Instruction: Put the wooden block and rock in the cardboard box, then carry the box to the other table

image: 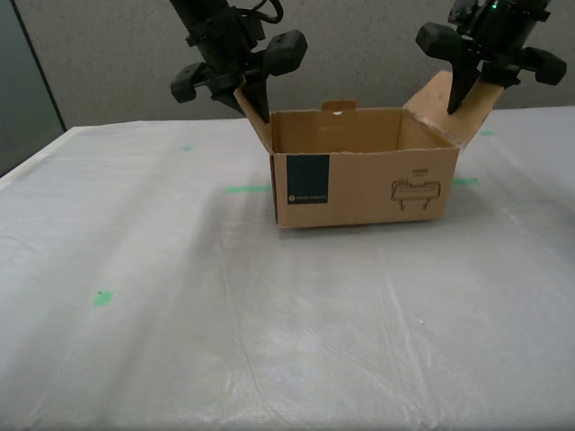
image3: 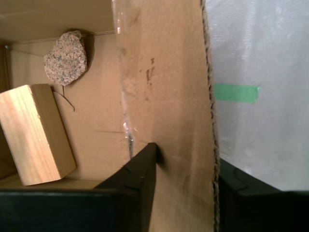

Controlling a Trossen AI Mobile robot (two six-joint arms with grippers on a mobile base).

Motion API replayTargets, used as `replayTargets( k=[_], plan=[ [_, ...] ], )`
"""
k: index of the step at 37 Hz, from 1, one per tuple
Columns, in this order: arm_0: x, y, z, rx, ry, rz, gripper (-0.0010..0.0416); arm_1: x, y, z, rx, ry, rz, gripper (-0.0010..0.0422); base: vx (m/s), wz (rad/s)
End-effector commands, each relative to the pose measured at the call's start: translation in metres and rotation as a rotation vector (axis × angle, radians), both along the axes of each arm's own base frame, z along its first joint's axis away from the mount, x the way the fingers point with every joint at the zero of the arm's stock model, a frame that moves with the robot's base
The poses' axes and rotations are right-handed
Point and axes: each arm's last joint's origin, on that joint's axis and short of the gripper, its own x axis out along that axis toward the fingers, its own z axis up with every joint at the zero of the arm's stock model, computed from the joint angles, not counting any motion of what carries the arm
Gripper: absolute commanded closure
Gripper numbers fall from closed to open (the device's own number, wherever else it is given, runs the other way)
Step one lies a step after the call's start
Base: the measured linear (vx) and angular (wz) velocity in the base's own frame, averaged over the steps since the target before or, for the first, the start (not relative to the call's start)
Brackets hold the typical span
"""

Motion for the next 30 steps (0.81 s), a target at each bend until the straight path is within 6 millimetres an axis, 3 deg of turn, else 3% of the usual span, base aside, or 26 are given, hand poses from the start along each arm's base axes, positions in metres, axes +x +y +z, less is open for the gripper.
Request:
replayTargets(
  k=[1, 12, 21, 23, 30],
  plan=[
    [0.0003, -0.001, 0.0003, -0.02, -0.004, -0.008, 0.0269, 0.0004, 0.0011, 0.0006, 0.009, -0.006, 0.004, 0.0333, 0.0, 0.0],
    [-0.0026, -0.0007, -0.0003, -0.023, 0.027, -0.005, 0.0111, 0.0003, 0.0011, 0.0006, -0.006, 0.016, 0.058, 0.0216, 0.0, 0.0],
    [-0.004, 0.0008, -0.0006, -0.025, 0.04, 0.001, 0.0011, -0.0001, 0.001, 0.0004, -0.012, 0.03, 0.088, 0.0114, 0.0, 0.0],
    [-0.0042, 0.001, -0.0006, -0.025, 0.041, 0.001, 0.0001, -0.0001, 0.001, 0.0006, -0.013, 0.029, 0.088, 0.0094, 0.0, 0.0],
    [-0.0051, 0.0013, -0.0004, -0.026, 0.048, 0.004, 0.0023, -0.001, 0.0015, 0.0036, -0.01, 0.018, 0.069, 0.0039, 0.0, 0.0]
  ],
)
